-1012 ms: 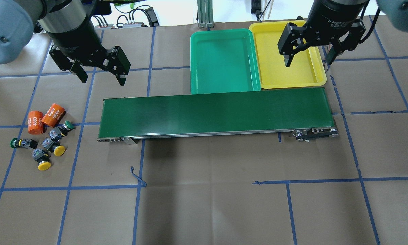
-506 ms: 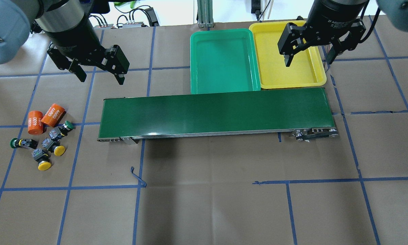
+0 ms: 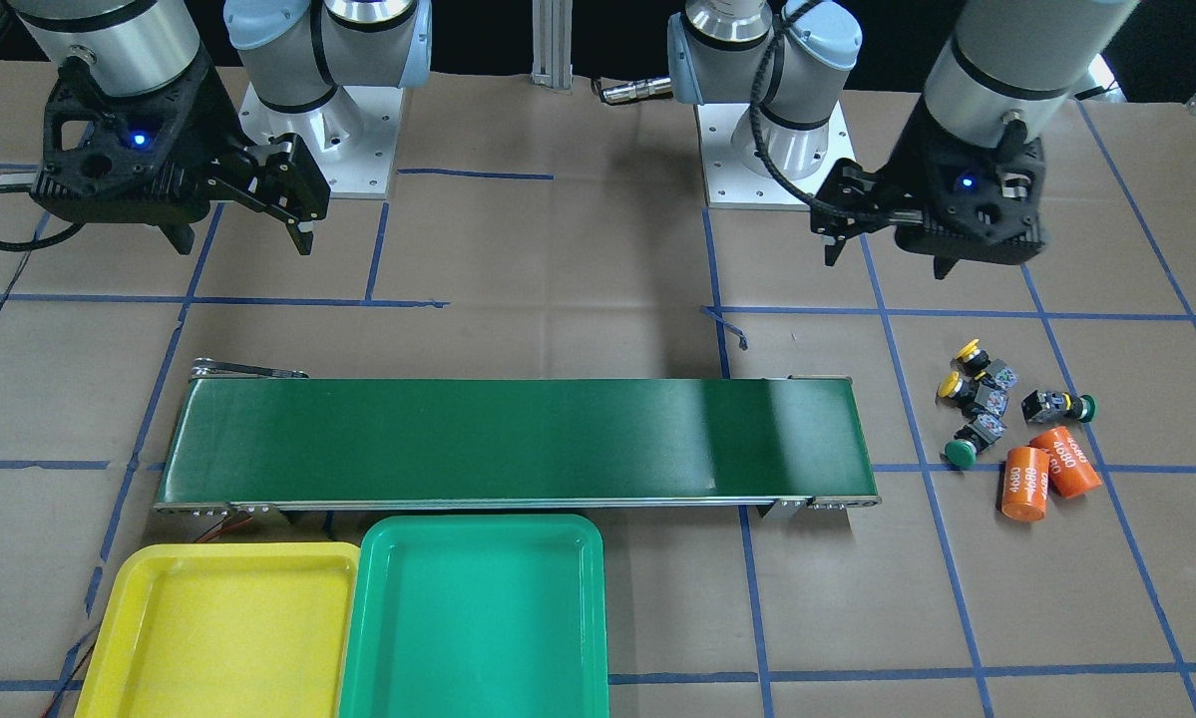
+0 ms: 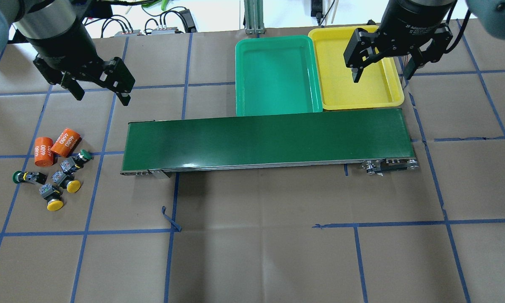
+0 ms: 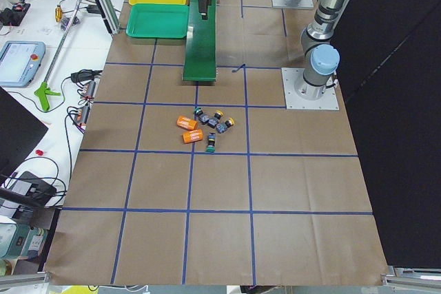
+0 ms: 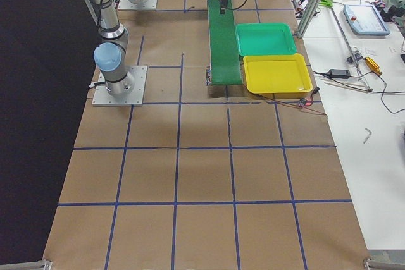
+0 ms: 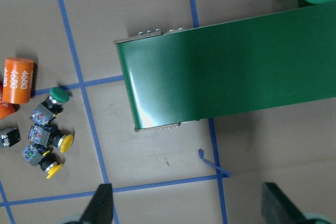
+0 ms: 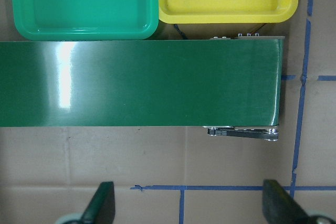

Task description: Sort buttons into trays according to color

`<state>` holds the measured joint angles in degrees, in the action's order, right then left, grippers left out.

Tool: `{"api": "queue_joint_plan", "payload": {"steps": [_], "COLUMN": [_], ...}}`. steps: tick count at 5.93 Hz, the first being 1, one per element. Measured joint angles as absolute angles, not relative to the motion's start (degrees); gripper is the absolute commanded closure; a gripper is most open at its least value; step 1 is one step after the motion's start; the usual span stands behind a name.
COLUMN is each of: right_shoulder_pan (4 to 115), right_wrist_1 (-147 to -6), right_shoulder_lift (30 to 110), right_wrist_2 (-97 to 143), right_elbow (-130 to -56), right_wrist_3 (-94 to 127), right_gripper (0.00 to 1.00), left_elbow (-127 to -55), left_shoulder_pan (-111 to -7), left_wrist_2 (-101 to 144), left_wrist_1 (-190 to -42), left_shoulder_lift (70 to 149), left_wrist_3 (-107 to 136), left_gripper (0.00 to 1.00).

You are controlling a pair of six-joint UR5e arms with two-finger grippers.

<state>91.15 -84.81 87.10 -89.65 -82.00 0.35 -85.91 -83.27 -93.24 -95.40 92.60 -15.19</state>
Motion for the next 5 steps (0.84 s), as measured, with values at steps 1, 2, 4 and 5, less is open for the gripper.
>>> {"api": "queue_joint_plan", "payload": {"steps": [1,2,4,5], "right_shoulder_pan": [91.14,91.14,91.14,91.14], "right_wrist_1": [-84.81,-84.81,-84.79,-84.75], "right_shoulder_lift": [87.1,87.12,87.15,87.12], "right_wrist_2": [-89.65,-89.5,-89.3,-89.39], "right_elbow": [-82.03,-82.01,-81.99,-82.03], "right_wrist_3": [0.35,0.37,0.41,0.37], "right_gripper": [0.0,0.0,0.0,0.0], "left_elbow": [-87.28,-88.33,-88.74,-88.66], "left_shoulder_pan": [-78.48,-74.95,-68.83,-66.22], "left_wrist_2": [-93.04,-92.99,-93.12,-92.94], "left_wrist_1": [-94.27,-91.85,-82.23,-76.0], "left_shoulder_lift": [93.76,95.66,102.12,106.47], "left_wrist_3": [-19.83,-26.16,-40.63,-46.12], "left_gripper": [0.01,0.01,0.01,0.02]}}
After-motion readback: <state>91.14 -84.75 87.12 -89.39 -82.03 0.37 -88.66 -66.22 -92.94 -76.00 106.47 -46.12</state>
